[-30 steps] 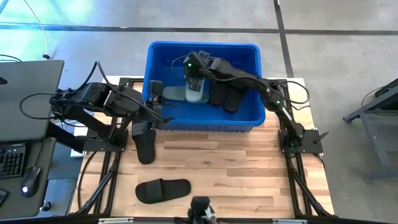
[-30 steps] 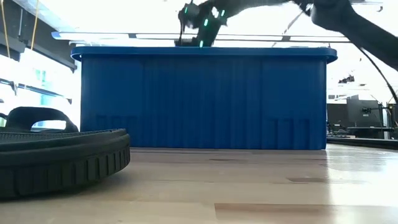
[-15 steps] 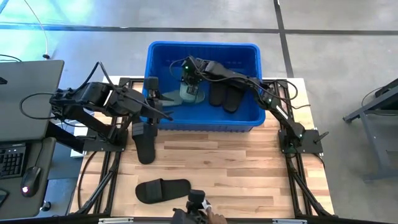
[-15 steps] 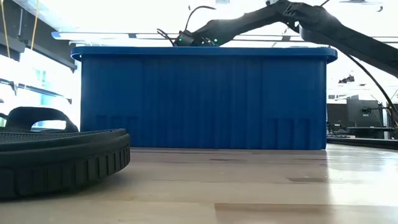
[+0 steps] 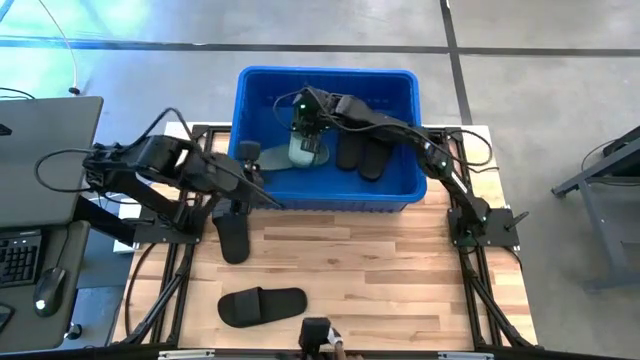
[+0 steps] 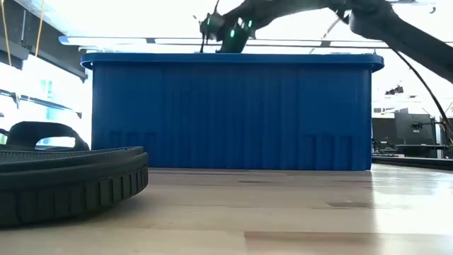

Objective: Pick and place slides into bin
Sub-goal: Put the black slipper into the blue bin

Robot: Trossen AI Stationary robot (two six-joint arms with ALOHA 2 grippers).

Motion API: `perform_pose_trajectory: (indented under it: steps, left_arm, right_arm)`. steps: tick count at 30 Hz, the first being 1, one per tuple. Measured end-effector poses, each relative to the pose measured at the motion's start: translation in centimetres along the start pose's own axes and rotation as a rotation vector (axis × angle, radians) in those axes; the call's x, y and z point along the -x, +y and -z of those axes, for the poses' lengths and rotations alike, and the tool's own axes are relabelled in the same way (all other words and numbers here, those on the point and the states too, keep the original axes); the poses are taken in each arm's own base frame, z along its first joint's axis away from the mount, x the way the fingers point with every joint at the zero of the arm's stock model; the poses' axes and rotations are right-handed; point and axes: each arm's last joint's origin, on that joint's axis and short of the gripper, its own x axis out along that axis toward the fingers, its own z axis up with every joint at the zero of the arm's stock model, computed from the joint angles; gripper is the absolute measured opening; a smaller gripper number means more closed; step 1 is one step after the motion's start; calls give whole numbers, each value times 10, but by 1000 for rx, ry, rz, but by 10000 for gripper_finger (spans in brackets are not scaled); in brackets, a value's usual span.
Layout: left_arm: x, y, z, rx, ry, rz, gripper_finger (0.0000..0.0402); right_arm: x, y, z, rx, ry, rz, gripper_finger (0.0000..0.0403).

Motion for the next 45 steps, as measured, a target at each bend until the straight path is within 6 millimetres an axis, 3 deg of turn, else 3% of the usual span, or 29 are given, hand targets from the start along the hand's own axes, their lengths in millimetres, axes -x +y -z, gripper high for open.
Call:
perform_pose_trajectory:
  steps: [8, 16, 23, 31, 37, 45]
  left_arm:
    - [-40, -48, 27, 109, 300, 115, 166]
    - [-70, -124, 74, 99, 501, 115, 166]
    - [-90, -156, 127, 194, 644, -45, 166]
    - [-112, -160, 179, 246, 758, -243, 166]
    - [-120, -157, 203, 239, 758, -372, 166]
    - [-123, -153, 215, 271, 720, -488, 166]
  right_arm:
    - [99, -9, -10, -85, -103, 1, 155]
    - [154, 16, 7, -108, 48, -98, 155]
    - [166, 58, 18, -147, 243, -165, 155]
    - [156, 123, 25, -32, 344, -145, 155]
    - [146, 160, 37, 100, 385, -68, 155]
    - [145, 176, 44, 146, 402, 52, 155]
